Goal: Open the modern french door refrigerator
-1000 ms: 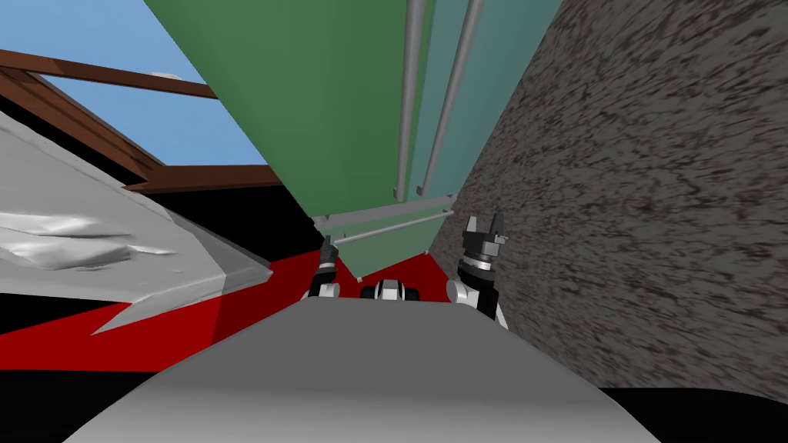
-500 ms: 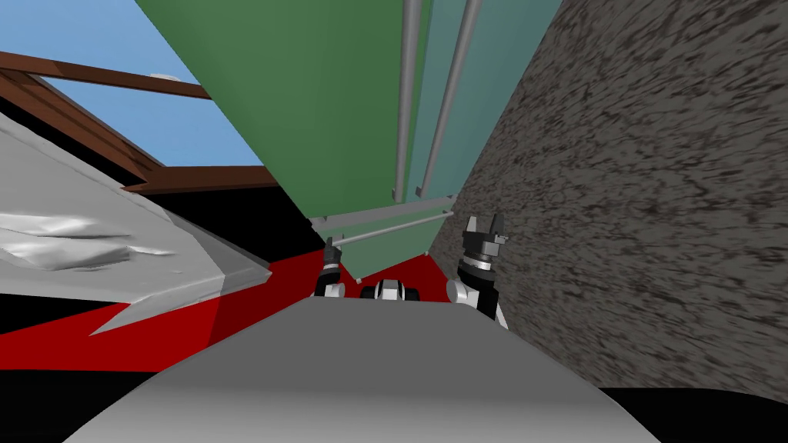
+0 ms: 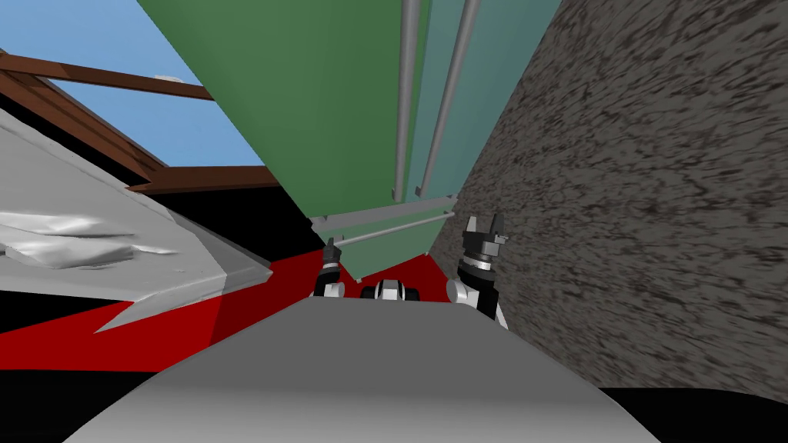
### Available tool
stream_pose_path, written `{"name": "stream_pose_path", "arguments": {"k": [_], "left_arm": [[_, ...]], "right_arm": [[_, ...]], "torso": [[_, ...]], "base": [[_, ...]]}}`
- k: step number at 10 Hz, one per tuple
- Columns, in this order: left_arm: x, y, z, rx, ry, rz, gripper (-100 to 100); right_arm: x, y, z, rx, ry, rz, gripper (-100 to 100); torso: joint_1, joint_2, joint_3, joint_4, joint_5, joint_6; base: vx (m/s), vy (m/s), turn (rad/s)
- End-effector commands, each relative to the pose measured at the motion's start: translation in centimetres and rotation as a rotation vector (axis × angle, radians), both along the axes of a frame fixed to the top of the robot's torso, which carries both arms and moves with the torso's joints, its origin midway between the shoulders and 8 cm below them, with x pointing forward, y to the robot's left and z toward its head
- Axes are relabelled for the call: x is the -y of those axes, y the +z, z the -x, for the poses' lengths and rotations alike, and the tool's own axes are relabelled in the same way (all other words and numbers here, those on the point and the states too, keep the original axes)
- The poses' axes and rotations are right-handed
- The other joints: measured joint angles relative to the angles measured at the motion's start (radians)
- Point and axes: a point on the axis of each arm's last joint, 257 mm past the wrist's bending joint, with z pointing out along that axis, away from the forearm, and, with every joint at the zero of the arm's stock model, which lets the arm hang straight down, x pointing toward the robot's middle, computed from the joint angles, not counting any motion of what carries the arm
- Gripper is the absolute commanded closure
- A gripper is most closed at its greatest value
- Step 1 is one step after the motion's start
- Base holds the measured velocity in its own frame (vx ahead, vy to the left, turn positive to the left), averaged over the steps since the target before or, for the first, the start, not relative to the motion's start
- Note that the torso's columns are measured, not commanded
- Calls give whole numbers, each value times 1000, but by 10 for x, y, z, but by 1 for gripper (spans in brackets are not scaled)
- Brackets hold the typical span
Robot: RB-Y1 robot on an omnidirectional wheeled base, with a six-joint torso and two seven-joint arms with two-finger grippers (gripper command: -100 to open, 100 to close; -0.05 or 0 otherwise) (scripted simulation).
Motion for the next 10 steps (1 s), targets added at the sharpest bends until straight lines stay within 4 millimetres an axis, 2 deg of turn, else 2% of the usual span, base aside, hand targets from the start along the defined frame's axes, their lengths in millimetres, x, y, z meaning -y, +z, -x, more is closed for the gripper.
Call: {"name": "stream_pose_path", "arguments": {"k": [1, 4, 7, 10], "left_arm": [[1, -2, 2, -17, -3, 5, 100], [3, -2, 4, -20, -5, 5, 100], [6, -2, 8, -24, -9, 6, 100], [8, -2, 10, -25, -11, 6, 100]], "right_arm": [[0, 0, 0, 0, 0, 0, 0], [0, 0, 0, 0, 0, 0, 0], [0, 0, 0, 0, 0, 0, 0], [0, 0, 0, 0, 0, 0, 0]], "torso": [[-1, 1, 1, 1, -1, 0], [3, -6, -4, 2, -2, -1], [0, 3, 2, 1, -1, -1], [1, -5, -3, 1, -2, 0]], "base": [[-163, -97, 15], [-132, -53, 4], [-219, -90, 9], [-138, -57, 7]]}}
